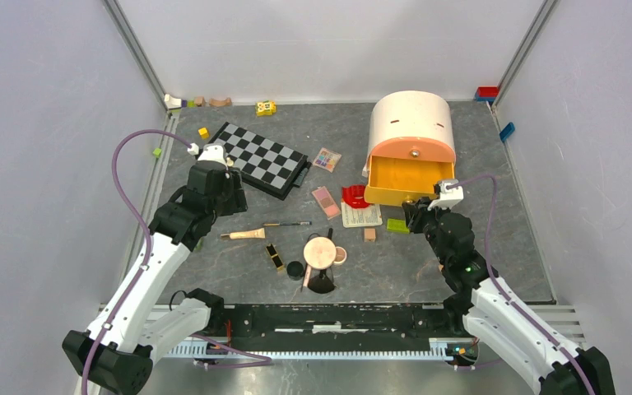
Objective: Organize the makeup
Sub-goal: Open the drawer in the storage box.
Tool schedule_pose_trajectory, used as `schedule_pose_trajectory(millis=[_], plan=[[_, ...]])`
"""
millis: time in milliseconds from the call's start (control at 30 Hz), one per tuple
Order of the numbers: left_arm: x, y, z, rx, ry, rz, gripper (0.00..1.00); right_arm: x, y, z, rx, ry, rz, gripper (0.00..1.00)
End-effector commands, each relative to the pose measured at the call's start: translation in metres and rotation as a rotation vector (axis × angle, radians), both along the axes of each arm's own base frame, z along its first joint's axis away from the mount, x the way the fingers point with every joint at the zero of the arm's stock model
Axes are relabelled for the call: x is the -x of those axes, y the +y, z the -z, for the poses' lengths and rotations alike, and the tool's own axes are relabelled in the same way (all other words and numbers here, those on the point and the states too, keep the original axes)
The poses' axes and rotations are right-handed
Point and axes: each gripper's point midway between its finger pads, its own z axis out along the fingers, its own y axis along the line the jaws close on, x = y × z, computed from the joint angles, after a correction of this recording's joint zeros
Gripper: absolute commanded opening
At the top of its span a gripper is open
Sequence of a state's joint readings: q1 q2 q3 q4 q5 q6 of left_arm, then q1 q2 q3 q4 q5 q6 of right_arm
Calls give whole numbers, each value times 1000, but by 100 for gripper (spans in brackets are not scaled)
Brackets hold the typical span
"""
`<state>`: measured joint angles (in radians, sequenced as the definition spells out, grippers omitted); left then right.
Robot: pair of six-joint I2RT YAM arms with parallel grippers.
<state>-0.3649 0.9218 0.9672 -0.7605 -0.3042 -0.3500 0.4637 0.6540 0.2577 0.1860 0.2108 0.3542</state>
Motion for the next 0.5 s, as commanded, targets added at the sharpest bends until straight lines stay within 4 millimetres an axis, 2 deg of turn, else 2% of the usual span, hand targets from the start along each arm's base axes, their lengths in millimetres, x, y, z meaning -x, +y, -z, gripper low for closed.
schedule_pose_trajectory(millis=[0, 300, 467], plan=[[-5, -1, -7, -18, -35, 37, 68, 1, 15, -29, -48, -58, -65, 14], [-5, -1, -7, -17, -35, 38, 68, 5, 15, -16, -50, -28, -72, 16], [-5, -1, -7, -18, -35, 37, 68, 7, 16, -23, -61, -50, -82, 15]])
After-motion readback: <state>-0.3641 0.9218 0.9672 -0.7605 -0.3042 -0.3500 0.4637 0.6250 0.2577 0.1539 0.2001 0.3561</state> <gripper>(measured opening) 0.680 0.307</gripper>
